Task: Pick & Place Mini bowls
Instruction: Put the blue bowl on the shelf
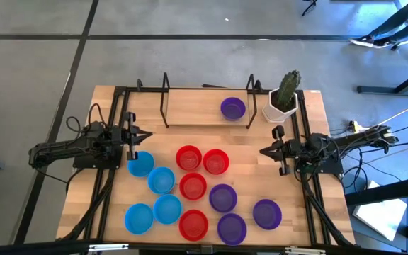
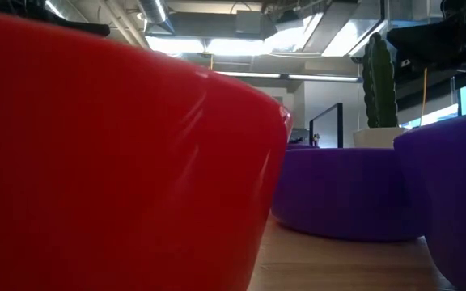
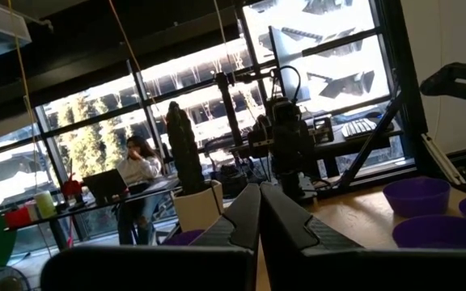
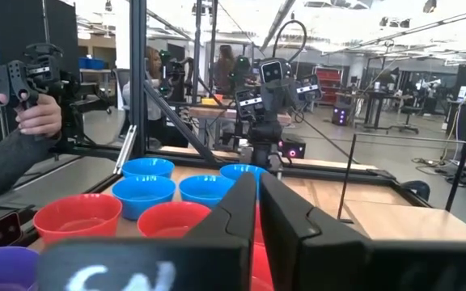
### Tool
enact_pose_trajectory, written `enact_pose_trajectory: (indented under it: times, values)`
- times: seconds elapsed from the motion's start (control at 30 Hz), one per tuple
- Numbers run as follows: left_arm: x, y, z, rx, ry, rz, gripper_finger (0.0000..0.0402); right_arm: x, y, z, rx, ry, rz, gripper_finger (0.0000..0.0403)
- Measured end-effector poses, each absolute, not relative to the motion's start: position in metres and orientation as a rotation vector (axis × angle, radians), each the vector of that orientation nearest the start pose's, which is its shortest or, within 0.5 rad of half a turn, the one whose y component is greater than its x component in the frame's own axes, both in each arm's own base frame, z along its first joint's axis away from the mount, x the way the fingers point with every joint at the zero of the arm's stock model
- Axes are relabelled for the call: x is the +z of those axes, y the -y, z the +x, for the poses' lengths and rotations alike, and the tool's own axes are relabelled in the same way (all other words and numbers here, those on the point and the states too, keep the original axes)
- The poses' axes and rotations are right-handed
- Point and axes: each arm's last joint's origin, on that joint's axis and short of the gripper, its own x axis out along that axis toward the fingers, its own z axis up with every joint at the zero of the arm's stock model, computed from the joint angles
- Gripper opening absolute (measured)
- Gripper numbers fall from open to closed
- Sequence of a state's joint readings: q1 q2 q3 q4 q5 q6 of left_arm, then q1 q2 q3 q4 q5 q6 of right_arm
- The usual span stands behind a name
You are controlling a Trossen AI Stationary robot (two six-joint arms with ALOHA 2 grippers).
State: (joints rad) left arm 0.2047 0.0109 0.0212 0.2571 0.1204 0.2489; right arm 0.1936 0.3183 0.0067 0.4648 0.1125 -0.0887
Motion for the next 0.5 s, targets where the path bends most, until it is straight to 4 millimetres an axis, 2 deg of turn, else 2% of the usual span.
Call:
enact_pose_trajectory:
  times: [0.5]
  values:
    - [0.1944, -0.0156, 0.0922, 0.117, 0.253, 0.291, 0.0004, 0.1778, -0.0193, 0.1154, 0.077, 0.102, -0.072, 0.0021]
